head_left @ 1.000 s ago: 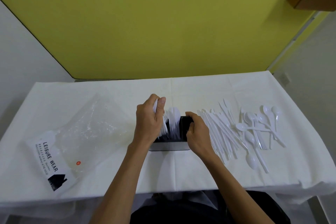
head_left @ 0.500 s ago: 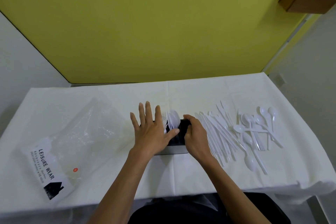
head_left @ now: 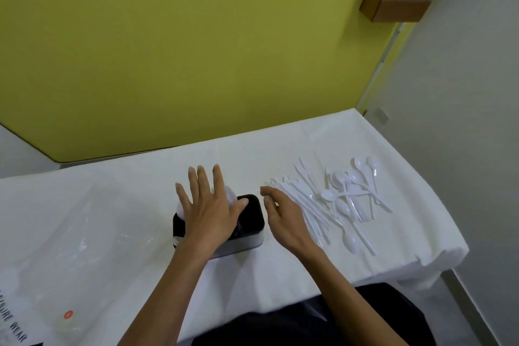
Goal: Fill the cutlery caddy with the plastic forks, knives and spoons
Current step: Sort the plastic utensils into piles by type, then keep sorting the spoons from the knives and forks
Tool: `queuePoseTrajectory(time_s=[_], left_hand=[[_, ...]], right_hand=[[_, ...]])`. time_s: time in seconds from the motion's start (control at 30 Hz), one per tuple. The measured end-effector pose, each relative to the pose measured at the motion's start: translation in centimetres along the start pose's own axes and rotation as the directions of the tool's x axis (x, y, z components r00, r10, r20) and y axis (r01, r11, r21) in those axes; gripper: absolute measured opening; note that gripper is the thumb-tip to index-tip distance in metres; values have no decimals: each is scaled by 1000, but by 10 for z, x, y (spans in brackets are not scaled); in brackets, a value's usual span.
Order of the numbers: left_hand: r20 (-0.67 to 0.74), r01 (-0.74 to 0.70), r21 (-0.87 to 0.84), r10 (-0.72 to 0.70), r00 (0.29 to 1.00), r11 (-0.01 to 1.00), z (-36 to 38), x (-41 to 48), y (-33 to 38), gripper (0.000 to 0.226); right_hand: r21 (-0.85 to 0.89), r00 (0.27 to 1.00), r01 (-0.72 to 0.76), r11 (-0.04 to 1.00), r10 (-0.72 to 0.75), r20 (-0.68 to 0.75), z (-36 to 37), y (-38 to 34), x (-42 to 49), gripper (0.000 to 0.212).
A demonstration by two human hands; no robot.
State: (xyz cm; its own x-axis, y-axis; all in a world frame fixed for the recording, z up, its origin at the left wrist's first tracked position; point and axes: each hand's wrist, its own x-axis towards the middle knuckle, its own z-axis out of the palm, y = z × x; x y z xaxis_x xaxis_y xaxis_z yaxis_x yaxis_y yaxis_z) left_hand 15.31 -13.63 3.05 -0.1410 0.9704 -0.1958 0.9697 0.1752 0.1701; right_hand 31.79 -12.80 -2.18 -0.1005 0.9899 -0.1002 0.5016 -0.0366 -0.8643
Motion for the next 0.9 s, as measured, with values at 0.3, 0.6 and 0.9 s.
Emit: queuePoseTrajectory(time_s=[0.3, 0.6, 0.9], left_hand=[[3, -319, -139, 323, 947, 938, 10, 26, 90, 56], [283, -358, -188, 399, 872, 915, 105, 37, 133, 66], [163, -362, -155, 385, 908, 919, 137, 43, 117, 51]], right_hand=[[-291, 984, -152, 945, 117, -132, -48, 61, 16, 43], [-570, 1000, 5, 822, 3, 14, -58, 114, -19, 55], [-440, 950, -181, 879, 41, -310, -122, 134, 0, 52]])
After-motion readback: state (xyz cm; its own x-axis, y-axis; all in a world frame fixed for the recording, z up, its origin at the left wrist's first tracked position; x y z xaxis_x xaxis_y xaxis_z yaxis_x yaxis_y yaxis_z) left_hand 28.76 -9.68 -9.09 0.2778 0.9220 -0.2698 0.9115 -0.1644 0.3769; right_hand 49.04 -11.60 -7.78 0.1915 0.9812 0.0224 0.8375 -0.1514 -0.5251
